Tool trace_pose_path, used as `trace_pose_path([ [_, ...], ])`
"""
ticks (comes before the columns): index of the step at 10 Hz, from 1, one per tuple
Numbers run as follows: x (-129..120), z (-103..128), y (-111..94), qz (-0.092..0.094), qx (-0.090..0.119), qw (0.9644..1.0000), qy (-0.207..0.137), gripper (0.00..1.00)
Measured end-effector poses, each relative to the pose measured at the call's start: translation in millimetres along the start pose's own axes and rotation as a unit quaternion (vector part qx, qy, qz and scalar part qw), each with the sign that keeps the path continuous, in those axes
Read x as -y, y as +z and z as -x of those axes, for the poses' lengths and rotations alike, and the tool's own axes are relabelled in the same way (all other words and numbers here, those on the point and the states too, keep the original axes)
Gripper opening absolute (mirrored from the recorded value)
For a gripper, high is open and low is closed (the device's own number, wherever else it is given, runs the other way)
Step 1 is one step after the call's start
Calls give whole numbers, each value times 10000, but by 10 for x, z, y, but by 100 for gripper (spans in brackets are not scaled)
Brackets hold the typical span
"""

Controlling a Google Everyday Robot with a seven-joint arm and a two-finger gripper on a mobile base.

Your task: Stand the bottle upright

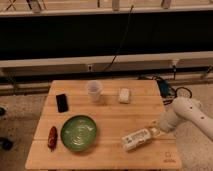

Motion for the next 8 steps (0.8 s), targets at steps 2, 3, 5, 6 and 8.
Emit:
trace_pose_path([
  [2,54,60,-184,-17,-177,9998,-62,1],
  [3,103,109,-272,-30,-289,9995,-125,0],
  [5,172,177,-410,-43,-510,9984,-229,0],
  [6,223,232,-476,-50,-633,9975,-306,0],
  [8,291,308,-575,-81,-794,9960,-412,0],
])
